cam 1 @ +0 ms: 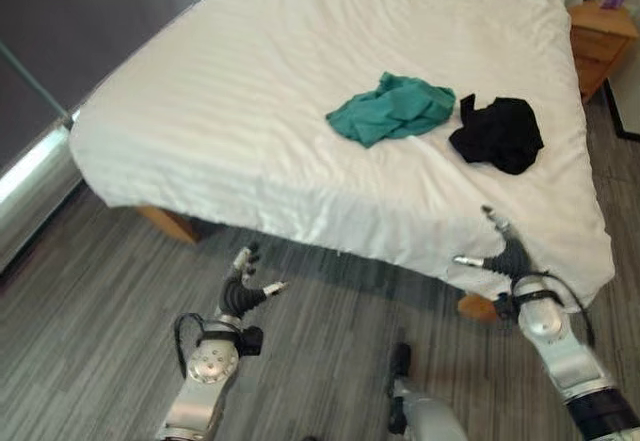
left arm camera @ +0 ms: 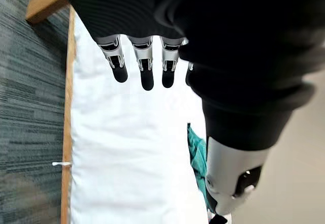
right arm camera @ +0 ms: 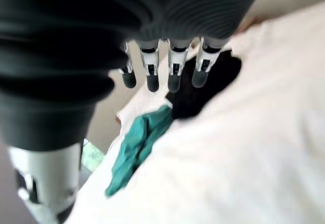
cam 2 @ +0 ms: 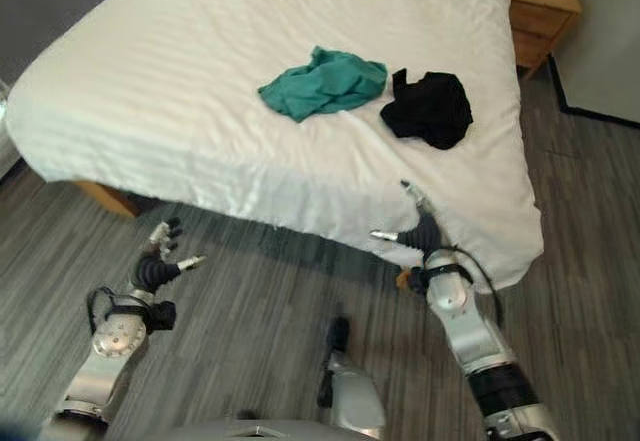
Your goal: Pick up bed clothes into laundry basket.
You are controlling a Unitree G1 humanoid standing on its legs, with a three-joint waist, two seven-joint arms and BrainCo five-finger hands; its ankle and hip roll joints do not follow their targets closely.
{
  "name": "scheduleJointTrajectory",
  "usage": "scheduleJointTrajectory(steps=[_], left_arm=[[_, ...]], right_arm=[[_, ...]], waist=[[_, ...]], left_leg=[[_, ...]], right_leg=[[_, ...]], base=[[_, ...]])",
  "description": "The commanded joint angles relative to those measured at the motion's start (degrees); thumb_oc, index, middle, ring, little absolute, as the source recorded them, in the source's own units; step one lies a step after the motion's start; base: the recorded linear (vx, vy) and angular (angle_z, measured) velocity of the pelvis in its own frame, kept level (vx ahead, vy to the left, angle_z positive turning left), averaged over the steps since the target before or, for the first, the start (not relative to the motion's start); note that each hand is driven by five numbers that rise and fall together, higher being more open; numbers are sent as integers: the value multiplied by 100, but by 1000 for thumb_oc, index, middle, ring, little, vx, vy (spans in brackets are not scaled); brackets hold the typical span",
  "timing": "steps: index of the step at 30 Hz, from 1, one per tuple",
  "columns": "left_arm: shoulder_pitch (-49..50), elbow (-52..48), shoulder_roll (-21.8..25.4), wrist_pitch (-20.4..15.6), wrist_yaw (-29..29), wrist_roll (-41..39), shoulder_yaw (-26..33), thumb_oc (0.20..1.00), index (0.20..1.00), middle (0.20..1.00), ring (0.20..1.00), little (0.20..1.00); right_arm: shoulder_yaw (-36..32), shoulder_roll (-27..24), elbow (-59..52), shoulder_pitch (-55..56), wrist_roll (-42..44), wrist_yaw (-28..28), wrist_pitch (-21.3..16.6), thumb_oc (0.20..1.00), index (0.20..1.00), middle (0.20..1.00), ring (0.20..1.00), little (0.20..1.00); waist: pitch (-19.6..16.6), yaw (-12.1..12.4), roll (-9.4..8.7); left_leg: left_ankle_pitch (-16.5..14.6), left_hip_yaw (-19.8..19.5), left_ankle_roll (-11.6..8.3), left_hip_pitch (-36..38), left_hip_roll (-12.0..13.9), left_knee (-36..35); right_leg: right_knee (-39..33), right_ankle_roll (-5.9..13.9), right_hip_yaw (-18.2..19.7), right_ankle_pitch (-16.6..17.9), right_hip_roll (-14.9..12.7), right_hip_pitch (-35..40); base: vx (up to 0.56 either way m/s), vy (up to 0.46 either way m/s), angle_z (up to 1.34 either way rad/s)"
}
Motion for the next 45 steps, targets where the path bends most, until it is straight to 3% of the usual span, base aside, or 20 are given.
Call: scheduleJointTrajectory(steps=[1, 2, 3, 4, 6, 7, 9, 10, 11, 12, 14, 15, 16, 18, 26, 36, 39, 45], left_arm=[[-131, -344, 202, -472, 106, -166, 82, 1000, 1000, 1000, 1000, 1000], [-143, -374, 195, -520, 176, -163, 45, 1000, 1000, 1000, 1000, 1000], [-127, -377, 156, -519, 252, -159, 38, 1000, 1000, 1000, 1000, 1000], [-128, -377, 155, -519, 253, -159, 37, 1000, 1000, 1000, 1000, 1000], [-19, -423, 36, -629, 392, -243, 53, 1000, 1000, 1000, 1000, 1000], [-17, -369, -14, -676, 478, -294, 15, 1000, 1000, 1000, 1000, 1000], [-51, -322, -22, -675, 472, -299, -5, 1000, 1000, 1000, 1000, 1000], [-13, -309, -22, -643, 418, -368, -39, 1000, 1000, 1000, 1000, 1000], [34, -315, -20, -616, 380, -381, -8, 1000, 1000, 1000, 1000, 1000], [43, -320, -24, -613, 378, -382, -1, 1000, 1000, 1000, 1000, 1000], [214, -352, -33, -584, 328, -409, 10, 1000, 1000, 1000, 1000, 1000], [346, -309, -60, -578, 320, -437, 16, 1000, 1000, 1000, 1000, 1000], [365, -236, -72, -618, 376, -425, 7, 1000, 1000, 1000, 1000, 1000], [476, -288, 5, -572, 254, -559, -24, 1000, 1000, 1000, 1000, 1000], [361, -257, 383, -699, 173, -654, -14, 1000, 1000, 1000, 1000, 1000], [340, -273, 481, -796, 93, -675, 113, 1000, 1000, 1000, 1000, 1000], [145, -269, 557, -924, 189, -779, 140, 1000, 1000, 1000, 1000, 1000], [-78, -136, 479, -979, 327, -859, 161, 1000, 1000, 1000, 1000, 1000]], right_arm=[[-318, -316, 35, -222, -704, -580, 66, 1000, 1000, 1000, 1000, 1000], [-390, -599, 102, -355, -1003, -757, 115, 1000, 1000, 1000, 1000, 1000], [-455, -817, 120, -412, -1387, -975, 220, 1000, 1000, 1000, 1000, 1000], [-455, -818, 120, -412, -1387, -975, 220, 1000, 1000, 1000, 1000, 1000], [-587, -1065, 16, -572, -2024, -1460, 376, 1000, 1000, 1000, 1000, 1000], [-601, -1048, 28, -614, -2071, -1570, 404, 1000, 1000, 1000, 1000, 1000], [-570, -1064, 51, -641, -2075, -1572, 409, 1000, 1000, 1000, 1000, 1000], [-456, -1034, 234, -703, -1896, -1464, 427, 1000, 1000, 1000, 1000, 1000], [-320, -1029, 341, -736, -1782, -1330, 397, 1000, 1000, 1000, 1000, 1000], [-305, -1033, 351, -748, -1777, -1331, 394, 1000, 1000, 1000, 1000, 1000], [-125, -1093, 504, -836, -1642, -1134, 385, 1000, 1000, 1000, 1000, 1000], [37, -1110, 682, -980, -1539, -1003, 389, 1000, 1000, 1000, 1000, 1000], [256, -1266, 1313, -1177, -1349, -982, 389, 1000, 1000, 1000, 1000, 1000], [445, -1499, 1728, -1393, -1301, -915, 496, 1000, 1000, 1000, 1000, 1000], [1467, -1796, 3384, -3163, -1007, -731, 627, 1000, 1000, 1000, 1000, 1000], [1685, -2272, 3801, -3605, -860, -550, 573, 1000, 1000, 1000, 1000, 1000], [1736, -2405, 4273, -3956, -571, -604, 532, 1000, 1000, 1000, 1000, 1000], [2010, -2226, 4764, -4440, -335, -703, 472, 1000, 1000, 1000, 1000, 1000]], waist=[[-87, -146, -349], [-109, -134, -307], [-81, -127, -259], [-80, -129, -256], [7, -16, -208], [172, 139, -322], [232, 182, -401], [274, 230, -410], [295, 297, -383], [296, 305, -394], [258, 424, -296], [226, 561, -204], [245, 692, -170], [165, 701, -103], [81, 758, -64], [241, 754, 11], [482, 833, 169], [637, 996, 450]], left_leg=[[-407, -157, 42, 296, -512, -126], [-333, -178, 7, 375, -541, -92], [-392, -175, -87, 334, -490, 370], [-399, -177, -88, 330, -484, 382], [128, -237, -524, -311, -3, 2334], [663, -358, -787, -846, 149, 3393], [683, -351, -760, -1168, 255, 3664], [530, -235, -603, -1375, 484, 3391], [384, -226, -473, -1424, 468, 2915], [393, -198, -466, -1383, 445, 2867], [282, -475, -289, -1342, 136, 1769], [448, -876, -247, -1348, -30, 981], [796, -1095, -288, -1357, -11, 434], [924, -890, -247, -1104, 41, -93], [986, -696, -308, -1179, 27, -126], [1072, -725, -357, -1649, 1, -126], [1205, -751, -457, -2120, -14, -126], [1413, -709, -610, -2575, 103, -126]], right_leg=[[-498, 1128, 116, -273, -574, 327], [-514, 1104, 96, -240, -575, 435], [-523, 1055, 60, -276, -567, 600], [-523, 1055, 57, -277, -564, 602], [-524, 801, 25, -561, -453, 1153], [-524, 612, 81, -786, -444, 1457], [-524, 565, 83, -852, -473, 1524], [-524, 584, 146, -964, -433, 1654], [-524, 640, 245, -1034, -380, 1710], [-524, 649, 262, -1036, -396, 1717], [-524, 760, 481, -1131, -316, 1751], [-524, 808, 675, -1203, -239, 1806], [-524, 792, 817, -1274, -266, 1970], [-524, 769, 818, -1318, -175, 2000], [-524, 824, 980, -1207, -235, 1742], [-524, 901, 995, -1090, -303, 1240], [-524, 937, 1007, -941, -356, 728], [-524, 994, 891, -929, -374, 347]], base=[[280, -77, 9], [235, -95, 9], [235, -96, 8], [320, -199, 11], [391, -281, 12], [331, -261, -17], [222, -120, -50], [273, 18, -62], [295, 22, -35], [190, 83, 8], [220, 168, -30], [334, 204, -100], [327, 136, -111], [225, 44, -81], [122, 6, -3], [7, -20, 5], [-67, -44, -2], [-27, -24, 1]])
